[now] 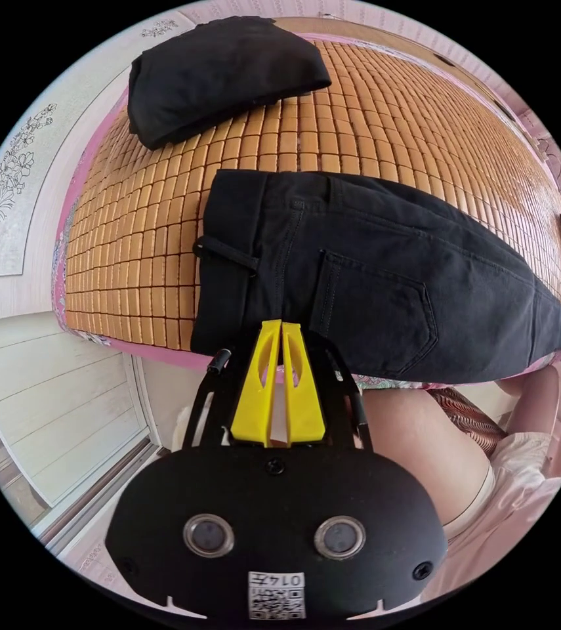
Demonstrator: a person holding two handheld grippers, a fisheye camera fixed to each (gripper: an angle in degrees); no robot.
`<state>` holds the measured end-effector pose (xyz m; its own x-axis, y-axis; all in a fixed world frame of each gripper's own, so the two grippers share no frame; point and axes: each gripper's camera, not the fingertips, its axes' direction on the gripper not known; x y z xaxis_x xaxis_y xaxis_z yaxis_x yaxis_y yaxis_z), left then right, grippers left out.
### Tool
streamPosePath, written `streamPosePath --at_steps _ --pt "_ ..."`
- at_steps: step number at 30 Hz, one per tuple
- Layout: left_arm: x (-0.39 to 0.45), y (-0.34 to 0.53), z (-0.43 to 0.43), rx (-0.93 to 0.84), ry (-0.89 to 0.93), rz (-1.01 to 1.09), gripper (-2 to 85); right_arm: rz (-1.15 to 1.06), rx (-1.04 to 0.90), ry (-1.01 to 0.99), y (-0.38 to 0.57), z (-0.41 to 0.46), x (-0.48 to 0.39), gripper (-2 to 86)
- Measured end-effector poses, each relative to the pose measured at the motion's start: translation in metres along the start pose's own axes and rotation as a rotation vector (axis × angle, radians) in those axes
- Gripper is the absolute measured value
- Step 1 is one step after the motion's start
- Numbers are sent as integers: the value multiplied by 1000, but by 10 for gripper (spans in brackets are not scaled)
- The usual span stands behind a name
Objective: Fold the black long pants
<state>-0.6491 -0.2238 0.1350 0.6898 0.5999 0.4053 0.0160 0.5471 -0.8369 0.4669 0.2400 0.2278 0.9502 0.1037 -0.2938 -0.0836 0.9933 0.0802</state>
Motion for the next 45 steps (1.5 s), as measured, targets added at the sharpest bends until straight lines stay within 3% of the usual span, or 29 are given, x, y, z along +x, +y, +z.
streamPosePath --at_steps 5,9,11,13,15,17,20,23,25,27,30,34,40,45 --pt "-14 20 1 16 63 -32 -6 71 -135 -9 0 39 -12 8" --pt "-25 43 -6 67 100 -42 -4 32 -104 51 -13 25 -43 18" --pt "-38 66 -20 173 132 -86 0 -206 -93 262 -22 12 -100 14" --pt "-46 83 -32 261 137 -92 7 -446 -39 348 -26 6 -166 10" --pt "-50 94 -40 327 110 -77 17 -698 -14 254 -25 7 -241 9" --pt "-54 99 -41 370 60 -54 42 -982 -22 -5 -16 12 -343 37" --pt "-65 92 -36 370 87 -66 79 -1239 -65 -261 5 23 -461 62" --pt "-73 81 -24 323 138 -69 105 -1399 -110 -323 24 37 -554 75" --pt "-73 76 -13 268 179 -74 112 -1470 -133 -263 32 50 -592 81" --pt "-68 77 -2 237 161 -61 106 -1500 -181 -184 35 67 -615 79" --pt "-58 92 4 253 103 -24 81 -1494 -224 -229 25 66 -631 35" --pt "-47 135 -14 395 44 20 62 -1471 -186 -331 9 44 -633 -3" --pt "-51 218 -76 656 105 -1 56 -1485 -122 -465 -16 -3 -629 -7" --pt "-47 197 -67 695 146 -47 57 -1370 -176 -476 -41 22 -644 -6"
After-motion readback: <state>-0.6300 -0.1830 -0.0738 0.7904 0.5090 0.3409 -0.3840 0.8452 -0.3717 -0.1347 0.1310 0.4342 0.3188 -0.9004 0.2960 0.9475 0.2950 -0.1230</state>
